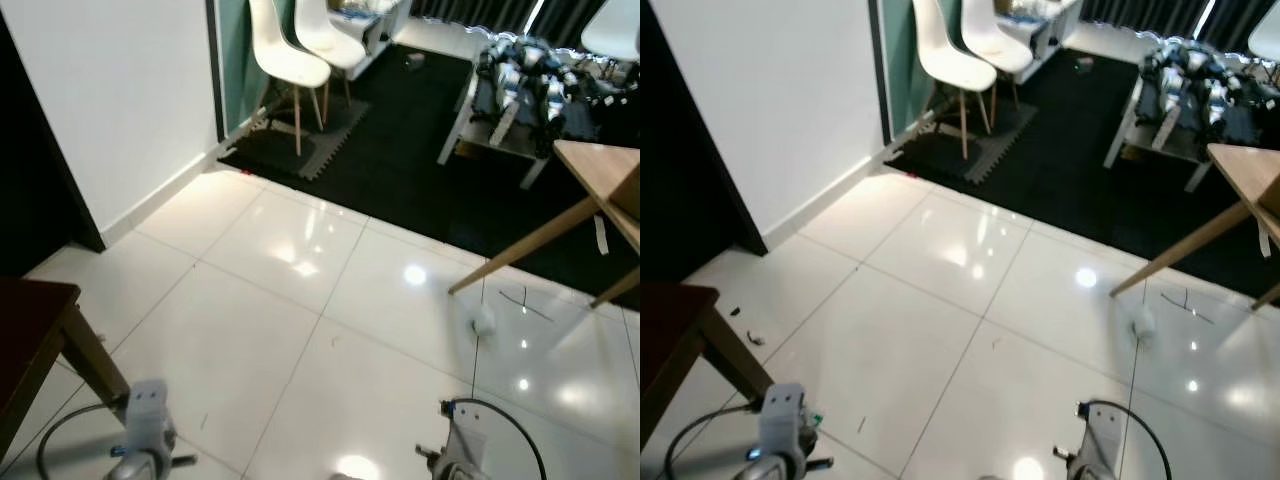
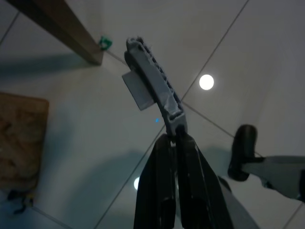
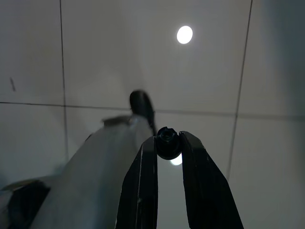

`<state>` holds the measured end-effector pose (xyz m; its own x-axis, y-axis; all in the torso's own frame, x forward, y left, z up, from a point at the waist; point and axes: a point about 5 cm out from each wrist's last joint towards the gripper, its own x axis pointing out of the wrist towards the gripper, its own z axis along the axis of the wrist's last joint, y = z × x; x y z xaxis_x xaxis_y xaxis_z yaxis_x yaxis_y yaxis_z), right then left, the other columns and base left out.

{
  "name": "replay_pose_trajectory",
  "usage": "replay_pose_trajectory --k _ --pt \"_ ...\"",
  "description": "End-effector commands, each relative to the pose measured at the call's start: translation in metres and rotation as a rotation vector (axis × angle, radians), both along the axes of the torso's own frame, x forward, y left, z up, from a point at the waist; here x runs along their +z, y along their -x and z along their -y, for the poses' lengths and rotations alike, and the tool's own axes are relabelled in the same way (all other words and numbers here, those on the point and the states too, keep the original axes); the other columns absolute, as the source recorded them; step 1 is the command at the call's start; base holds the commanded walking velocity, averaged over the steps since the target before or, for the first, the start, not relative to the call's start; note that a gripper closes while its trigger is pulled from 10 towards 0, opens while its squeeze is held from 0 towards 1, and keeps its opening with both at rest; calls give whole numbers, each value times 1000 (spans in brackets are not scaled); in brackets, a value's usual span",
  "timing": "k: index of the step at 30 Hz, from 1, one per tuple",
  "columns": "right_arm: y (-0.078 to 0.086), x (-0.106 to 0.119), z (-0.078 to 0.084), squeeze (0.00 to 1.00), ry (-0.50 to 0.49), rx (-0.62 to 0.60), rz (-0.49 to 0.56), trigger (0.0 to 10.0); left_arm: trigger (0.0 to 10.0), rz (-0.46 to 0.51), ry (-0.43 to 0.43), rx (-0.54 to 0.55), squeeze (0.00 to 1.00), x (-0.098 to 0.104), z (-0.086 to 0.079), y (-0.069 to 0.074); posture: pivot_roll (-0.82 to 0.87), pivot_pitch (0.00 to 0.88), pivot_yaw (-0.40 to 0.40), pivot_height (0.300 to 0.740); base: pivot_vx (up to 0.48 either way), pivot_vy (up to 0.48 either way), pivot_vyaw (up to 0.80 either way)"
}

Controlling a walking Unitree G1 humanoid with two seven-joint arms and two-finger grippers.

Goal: Picking trash to rubbish bin

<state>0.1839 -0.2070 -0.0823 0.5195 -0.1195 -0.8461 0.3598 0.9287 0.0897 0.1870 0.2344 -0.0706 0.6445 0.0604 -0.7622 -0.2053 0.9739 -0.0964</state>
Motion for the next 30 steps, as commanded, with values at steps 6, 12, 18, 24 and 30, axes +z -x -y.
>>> replay_pose_trajectory --k 6,12,18,24,30 --pt "22 -9 4 0 34 20 -73 10000 10000 -46 50 138 0 -9 -10 23 76 84 9 740 0 0 -800" --pt "28 -11 6 0 54 25 -84 10000 10000 -70 85 219 0 -14 -14 37 54 85 22 740 0 0 -267" --pt "28 -12 2 0 43 41 -79 10000 10000 -4 141 218 0 -9 -9 25 54 85 22 740 194 0 0" --pt "30 -12 2 0 65 73 -98 10000 10000 28 168 213 0 -6 -3 14 51 89 23 740 371 0 0" --pt "34 -14 3 0 67 73 -117 10000 10000 33 180 205 0 -7 0 13 49 91 22 740 377 0 -667"
